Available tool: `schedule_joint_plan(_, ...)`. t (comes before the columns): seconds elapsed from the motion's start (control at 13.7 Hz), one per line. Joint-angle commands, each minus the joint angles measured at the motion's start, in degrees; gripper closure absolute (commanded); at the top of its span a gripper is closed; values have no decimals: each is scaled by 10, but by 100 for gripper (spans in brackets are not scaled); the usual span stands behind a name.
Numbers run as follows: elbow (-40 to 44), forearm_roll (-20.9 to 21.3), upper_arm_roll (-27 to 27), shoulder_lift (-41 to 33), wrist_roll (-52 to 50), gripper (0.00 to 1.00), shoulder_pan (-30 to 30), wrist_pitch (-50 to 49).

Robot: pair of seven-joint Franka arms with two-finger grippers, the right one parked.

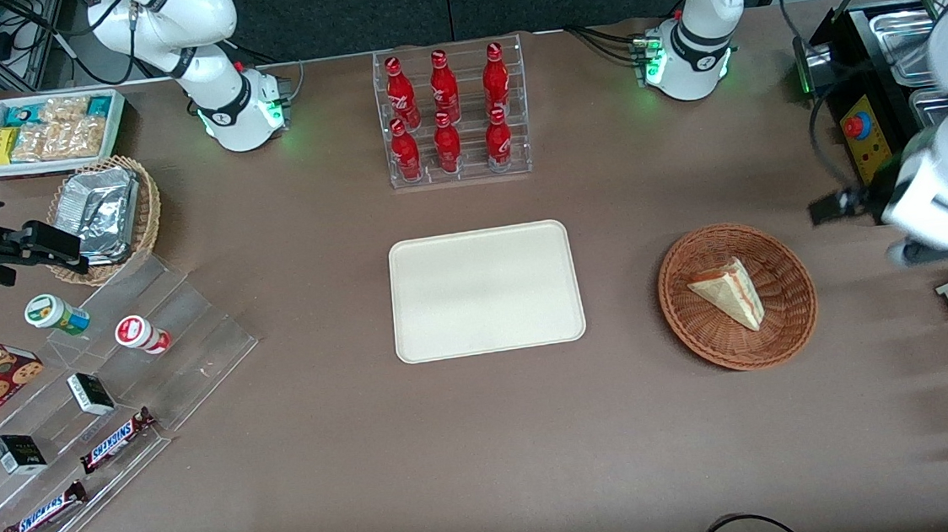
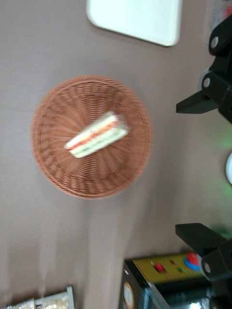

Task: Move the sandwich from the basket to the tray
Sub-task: 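Move the left gripper over the wrapped sandwich in the wicker basket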

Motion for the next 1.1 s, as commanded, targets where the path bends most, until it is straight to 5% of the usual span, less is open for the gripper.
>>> schedule_joint_plan(0.0,-84,6,-5,-9,-75,0,-7,97)
schedule_joint_plan(0.59,-270,-2,-6,-19,-295,0,-23,315)
schedule_joint_plan(1.02,-359,-5,-6,-24,-337,0,-28,448)
